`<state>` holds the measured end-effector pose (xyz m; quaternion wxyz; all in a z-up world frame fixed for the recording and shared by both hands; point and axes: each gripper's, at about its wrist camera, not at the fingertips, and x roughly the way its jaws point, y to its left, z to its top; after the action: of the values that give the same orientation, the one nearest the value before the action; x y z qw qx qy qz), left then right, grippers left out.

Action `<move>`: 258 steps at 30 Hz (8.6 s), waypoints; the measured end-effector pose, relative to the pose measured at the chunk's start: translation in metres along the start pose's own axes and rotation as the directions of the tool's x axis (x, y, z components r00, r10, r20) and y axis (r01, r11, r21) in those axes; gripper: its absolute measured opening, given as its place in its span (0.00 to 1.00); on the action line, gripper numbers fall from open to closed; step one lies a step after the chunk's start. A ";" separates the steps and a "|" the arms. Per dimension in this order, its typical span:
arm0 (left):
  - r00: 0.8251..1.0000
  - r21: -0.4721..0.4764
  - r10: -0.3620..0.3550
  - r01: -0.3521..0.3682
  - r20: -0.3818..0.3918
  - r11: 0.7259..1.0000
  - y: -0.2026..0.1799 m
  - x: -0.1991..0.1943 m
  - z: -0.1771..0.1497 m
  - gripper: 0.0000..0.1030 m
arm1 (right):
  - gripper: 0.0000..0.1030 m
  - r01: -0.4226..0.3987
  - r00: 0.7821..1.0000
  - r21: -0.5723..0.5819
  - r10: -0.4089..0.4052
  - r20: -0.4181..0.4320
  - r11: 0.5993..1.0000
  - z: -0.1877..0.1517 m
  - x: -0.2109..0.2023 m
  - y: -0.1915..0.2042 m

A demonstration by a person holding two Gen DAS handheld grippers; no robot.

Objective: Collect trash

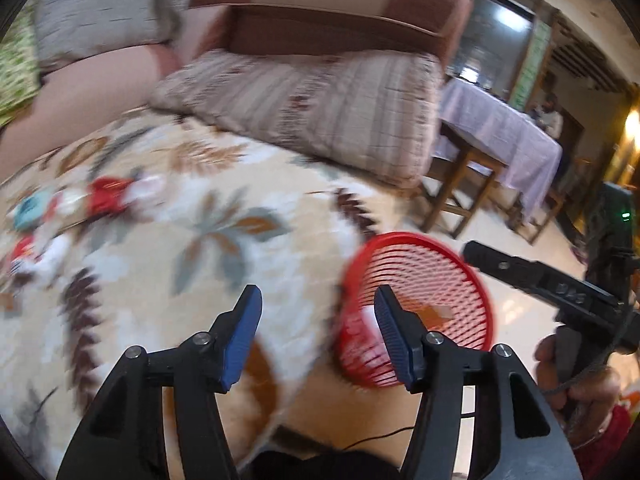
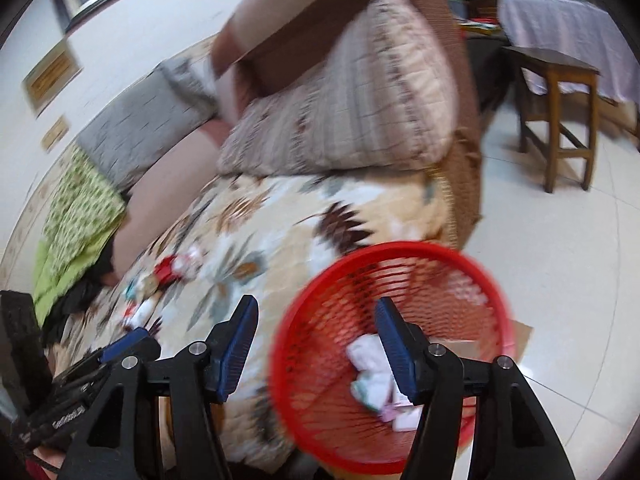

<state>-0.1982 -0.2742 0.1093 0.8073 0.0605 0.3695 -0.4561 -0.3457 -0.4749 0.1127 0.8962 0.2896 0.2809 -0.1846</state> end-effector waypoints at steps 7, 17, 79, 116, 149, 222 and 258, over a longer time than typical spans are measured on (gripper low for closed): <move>0.993 -0.118 0.122 -0.120 0.006 0.986 0.079 -0.038 -0.028 0.56 | 0.63 -0.101 0.992 -0.144 0.087 -0.096 0.985 -0.021 0.028 0.075; 0.962 -0.345 0.270 -0.243 0.031 0.907 0.199 -0.080 -0.046 0.56 | 0.63 -0.163 0.974 -0.263 0.112 -0.198 0.951 -0.024 0.080 0.150; 0.921 -0.567 0.389 -0.338 -0.035 0.751 0.340 -0.027 -0.036 0.40 | 0.70 -0.397 0.852 -0.359 0.194 -0.486 0.845 -0.012 0.288 0.325; 0.914 -0.502 0.405 -0.367 -0.036 0.783 0.330 -0.010 -0.023 0.42 | 0.47 -0.193 0.970 -0.382 0.118 -0.212 0.904 -0.048 0.226 0.289; 0.833 -0.338 0.518 -0.439 0.193 0.832 0.177 -0.146 -0.062 0.30 | 0.47 -0.160 0.983 -0.371 0.112 -0.148 0.915 -0.069 0.105 0.263; 0.842 -0.291 0.518 -0.464 0.147 0.837 0.204 -0.097 -0.065 0.30 | 0.47 -0.262 0.949 -0.300 0.188 -0.254 0.917 -0.071 0.151 0.251; 0.825 -0.291 0.554 -0.506 0.111 0.812 0.212 -0.094 -0.069 0.30 | 0.47 -0.257 0.951 -0.327 0.179 -0.251 0.910 -0.074 0.150 0.254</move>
<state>-0.0998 -0.0568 0.0702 0.9350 0.0161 0.3132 -0.1654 -0.1338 -0.2600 0.0764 0.9128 0.1709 0.3708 0.0035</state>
